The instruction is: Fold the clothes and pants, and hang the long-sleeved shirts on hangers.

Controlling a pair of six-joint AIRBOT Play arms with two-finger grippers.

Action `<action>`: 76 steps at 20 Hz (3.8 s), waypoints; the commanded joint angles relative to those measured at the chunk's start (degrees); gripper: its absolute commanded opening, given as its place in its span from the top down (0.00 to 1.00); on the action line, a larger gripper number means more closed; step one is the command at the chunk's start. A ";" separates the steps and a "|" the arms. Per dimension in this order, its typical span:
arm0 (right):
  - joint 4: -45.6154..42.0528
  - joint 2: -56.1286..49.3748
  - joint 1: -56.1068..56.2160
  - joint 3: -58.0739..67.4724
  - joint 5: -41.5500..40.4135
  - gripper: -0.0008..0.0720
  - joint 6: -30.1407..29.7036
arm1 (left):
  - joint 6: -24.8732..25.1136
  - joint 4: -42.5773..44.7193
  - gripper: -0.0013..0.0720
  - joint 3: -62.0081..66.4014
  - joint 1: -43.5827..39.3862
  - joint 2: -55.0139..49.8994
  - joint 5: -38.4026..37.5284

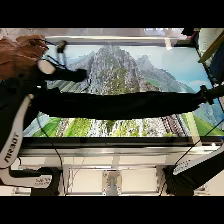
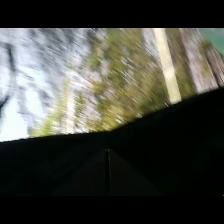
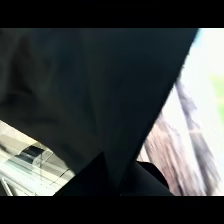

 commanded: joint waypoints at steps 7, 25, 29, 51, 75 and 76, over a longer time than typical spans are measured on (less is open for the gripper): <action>6.64 15.26 -1.16 -6.10 -2.08 0.98 0.39 | 2.19 -11.98 0.95 7.76 -29.20 -21.35 9.40; 4.37 18.93 32.59 -6.10 -6.56 0.98 3.52 | -1.07 -20.09 0.95 30.77 -30.49 -41.05 -0.48; 4.09 18.91 38.60 -6.10 -6.99 0.97 3.69 | -1.92 -22.21 0.95 30.80 -26.71 -39.10 -5.92; -26.53 12.57 62.73 -6.12 -14.53 0.40 15.13 | 2.78 -16.35 0.95 30.77 5.77 -8.52 -27.89; 12.94 1.31 32.22 -28.83 -28.20 0.40 -11.56 | -0.42 -6.32 0.95 30.71 5.73 -8.57 -28.35; 12.96 1.31 33.24 -28.81 -28.17 0.43 -11.67 | -0.42 -6.32 0.95 30.71 5.73 -8.57 -28.35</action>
